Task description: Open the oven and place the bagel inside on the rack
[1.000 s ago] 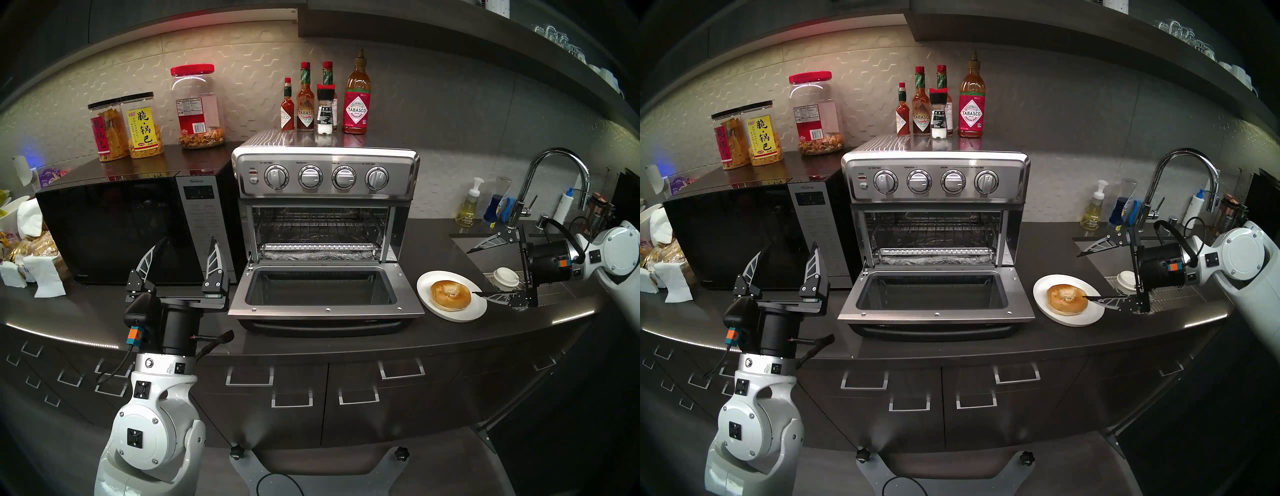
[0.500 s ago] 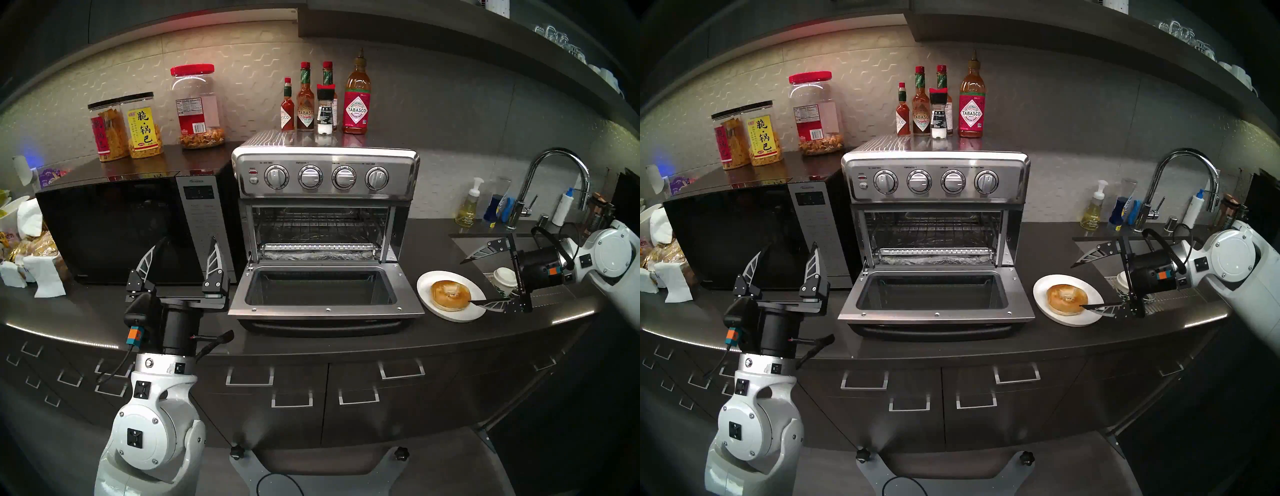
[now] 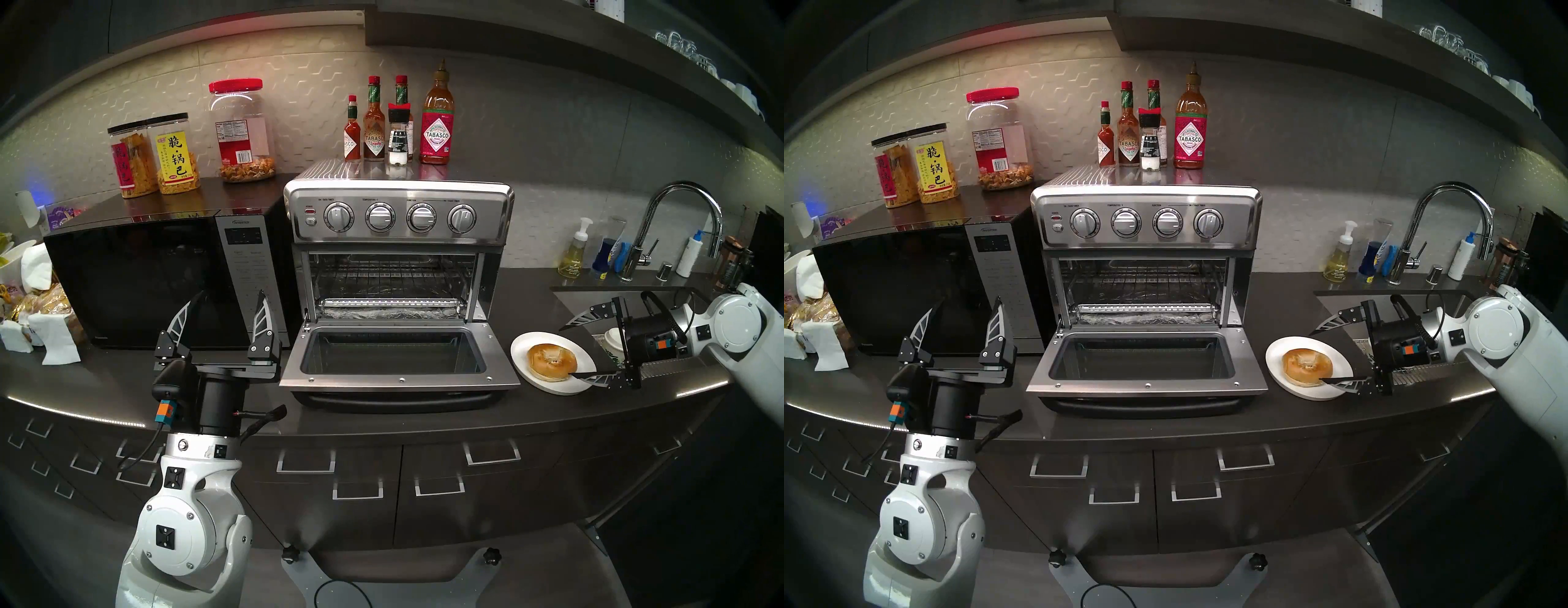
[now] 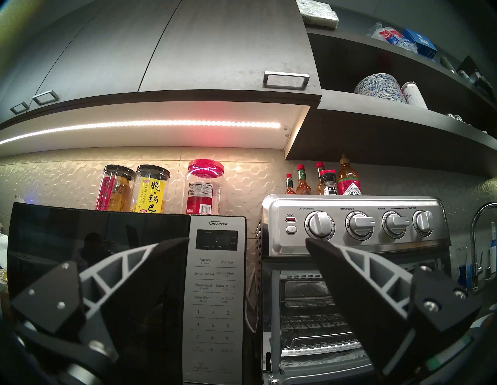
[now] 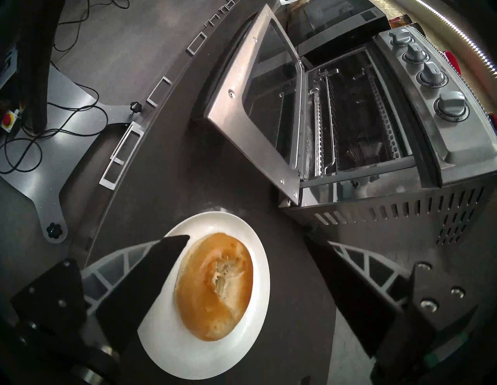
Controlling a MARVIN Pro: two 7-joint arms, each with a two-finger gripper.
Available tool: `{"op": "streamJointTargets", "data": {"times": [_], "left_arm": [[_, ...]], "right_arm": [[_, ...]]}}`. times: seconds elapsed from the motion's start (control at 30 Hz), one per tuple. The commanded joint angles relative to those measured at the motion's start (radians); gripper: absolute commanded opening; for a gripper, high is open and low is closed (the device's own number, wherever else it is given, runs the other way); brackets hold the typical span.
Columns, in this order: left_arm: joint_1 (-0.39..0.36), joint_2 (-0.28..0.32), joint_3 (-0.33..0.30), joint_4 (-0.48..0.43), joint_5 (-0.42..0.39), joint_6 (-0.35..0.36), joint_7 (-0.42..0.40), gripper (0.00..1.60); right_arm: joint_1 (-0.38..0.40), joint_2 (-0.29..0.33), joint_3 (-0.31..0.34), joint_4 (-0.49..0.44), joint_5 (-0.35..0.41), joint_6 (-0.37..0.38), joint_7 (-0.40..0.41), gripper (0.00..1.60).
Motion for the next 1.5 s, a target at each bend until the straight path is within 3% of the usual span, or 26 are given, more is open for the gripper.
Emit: {"op": "streamJointTargets", "data": {"times": [0.0, 0.1, 0.13, 0.43, 0.77, 0.8, 1.23, 1.47], "left_arm": [[-0.001, 0.001, 0.001, -0.020, 0.001, -0.004, -0.001, 1.60], [-0.001, 0.001, 0.001, -0.020, 0.001, -0.004, -0.001, 1.60], [-0.001, 0.001, 0.001, -0.020, 0.001, -0.004, -0.001, 1.60], [-0.001, 0.001, 0.001, -0.020, 0.001, -0.004, -0.001, 1.60], [0.000, 0.001, 0.001, -0.021, 0.001, -0.004, -0.001, 1.60], [0.000, 0.001, 0.001, -0.021, 0.001, -0.004, -0.001, 1.60], [0.001, 0.001, 0.000, -0.023, 0.001, -0.003, -0.001, 1.60], [0.001, 0.001, 0.000, -0.022, 0.001, -0.003, -0.001, 1.60]], "right_arm": [[0.100, -0.025, 0.000, 0.029, -0.030, -0.016, 0.028, 1.60], [0.158, -0.035, -0.035, 0.043, -0.050, -0.027, 0.073, 1.60], [0.139, -0.027, -0.020, 0.035, -0.051, -0.031, 0.083, 1.60], [0.221, -0.048, -0.051, 0.021, -0.060, -0.042, 0.219, 1.60], [0.321, -0.097, -0.085, 0.030, -0.058, -0.041, 0.382, 1.60], [0.351, -0.112, -0.111, 0.042, -0.068, -0.046, 0.401, 1.60], [0.475, -0.176, -0.258, 0.115, -0.146, -0.072, 0.409, 1.60], [0.529, -0.151, -0.329, 0.148, -0.164, -0.096, 0.383, 1.60]]}}
